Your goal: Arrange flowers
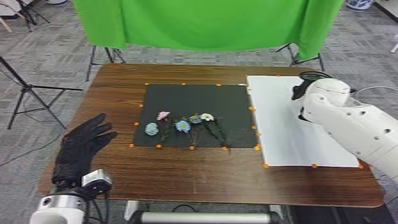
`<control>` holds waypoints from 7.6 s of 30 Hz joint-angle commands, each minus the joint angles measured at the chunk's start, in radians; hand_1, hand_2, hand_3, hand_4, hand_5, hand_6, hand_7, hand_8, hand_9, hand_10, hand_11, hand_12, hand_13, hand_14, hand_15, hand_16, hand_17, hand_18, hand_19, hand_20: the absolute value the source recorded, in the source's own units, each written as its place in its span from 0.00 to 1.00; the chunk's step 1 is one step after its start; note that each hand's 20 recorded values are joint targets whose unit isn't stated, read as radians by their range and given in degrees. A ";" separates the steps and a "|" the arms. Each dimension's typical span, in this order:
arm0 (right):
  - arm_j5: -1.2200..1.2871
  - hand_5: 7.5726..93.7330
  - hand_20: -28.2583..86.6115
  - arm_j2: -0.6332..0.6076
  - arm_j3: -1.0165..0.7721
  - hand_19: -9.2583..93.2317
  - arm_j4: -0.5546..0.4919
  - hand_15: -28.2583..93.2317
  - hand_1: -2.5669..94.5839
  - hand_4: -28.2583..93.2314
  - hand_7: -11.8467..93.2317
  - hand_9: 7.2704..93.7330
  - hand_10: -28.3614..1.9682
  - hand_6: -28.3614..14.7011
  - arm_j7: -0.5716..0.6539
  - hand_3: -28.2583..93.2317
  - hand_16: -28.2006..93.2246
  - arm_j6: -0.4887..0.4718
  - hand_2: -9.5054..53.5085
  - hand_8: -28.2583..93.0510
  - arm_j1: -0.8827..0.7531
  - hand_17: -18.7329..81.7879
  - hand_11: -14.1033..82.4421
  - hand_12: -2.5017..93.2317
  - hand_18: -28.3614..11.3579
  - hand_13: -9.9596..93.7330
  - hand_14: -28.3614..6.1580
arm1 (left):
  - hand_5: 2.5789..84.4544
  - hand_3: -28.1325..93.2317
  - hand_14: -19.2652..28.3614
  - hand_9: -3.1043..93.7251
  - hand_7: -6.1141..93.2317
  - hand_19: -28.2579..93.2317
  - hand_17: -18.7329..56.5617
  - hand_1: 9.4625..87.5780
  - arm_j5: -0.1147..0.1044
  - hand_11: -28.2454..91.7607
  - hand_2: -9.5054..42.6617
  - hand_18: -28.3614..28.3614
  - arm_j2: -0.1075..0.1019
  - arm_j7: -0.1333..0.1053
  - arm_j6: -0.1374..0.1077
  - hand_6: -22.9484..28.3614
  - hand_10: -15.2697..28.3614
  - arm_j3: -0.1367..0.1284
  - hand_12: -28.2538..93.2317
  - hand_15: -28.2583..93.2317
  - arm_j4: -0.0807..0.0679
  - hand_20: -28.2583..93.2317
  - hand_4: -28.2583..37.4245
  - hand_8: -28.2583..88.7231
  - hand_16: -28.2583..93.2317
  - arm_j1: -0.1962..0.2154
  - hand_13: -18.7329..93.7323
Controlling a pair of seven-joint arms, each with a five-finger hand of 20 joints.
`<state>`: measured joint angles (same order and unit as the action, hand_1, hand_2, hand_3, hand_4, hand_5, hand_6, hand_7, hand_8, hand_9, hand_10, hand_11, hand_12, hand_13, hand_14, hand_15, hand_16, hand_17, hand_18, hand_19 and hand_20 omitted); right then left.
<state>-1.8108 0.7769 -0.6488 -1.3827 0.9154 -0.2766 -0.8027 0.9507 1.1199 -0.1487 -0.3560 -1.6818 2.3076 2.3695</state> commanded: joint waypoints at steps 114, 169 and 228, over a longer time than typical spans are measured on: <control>-0.300 0.85 0.37 0.044 -0.158 0.99 -0.385 0.85 0.61 0.00 0.47 0.99 0.71 0.66 -0.315 0.92 0.36 -0.210 0.00 0.21 -0.296 0.51 0.28 0.40 0.15 0.89 0.75 | 0.48 0.90 0.97 0.41 0.19 0.79 0.16 0.22 0.005 0.49 0.32 0.93 -0.015 0.005 0.016 0.70 0.82 -0.010 0.30 0.71 0.004 0.17 0.17 0.16 0.14 0.024 0.42; -0.365 0.54 0.47 0.233 -0.211 0.95 -0.536 0.96 0.37 0.00 0.31 0.71 0.29 0.49 -0.323 0.95 0.35 -0.511 0.00 0.11 -0.404 0.42 0.53 0.20 0.00 0.78 0.49 | 0.48 0.90 0.97 0.41 0.19 0.80 0.16 0.22 0.016 0.49 0.32 0.93 -0.005 0.035 0.022 0.69 0.82 -0.008 0.30 0.71 0.002 0.17 0.17 0.16 0.14 0.017 0.42; 0.620 0.40 0.36 0.070 -0.693 0.62 -0.687 0.55 0.19 0.01 0.32 0.46 0.26 0.59 -0.513 0.98 0.29 0.644 0.26 0.10 -0.807 0.27 0.32 0.15 0.03 0.48 0.16 | 0.41 0.89 0.91 0.35 0.19 0.73 0.14 0.17 -0.050 0.42 0.31 0.92 -0.019 -0.121 -0.043 0.61 0.74 -0.084 0.30 0.61 -0.008 0.18 0.07 0.16 0.16 0.092 0.39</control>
<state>-1.3274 0.8941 -1.3154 -2.0871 0.5355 0.1620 -1.5292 0.9072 1.0903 -0.2737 -0.4189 -1.7407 2.3086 2.4641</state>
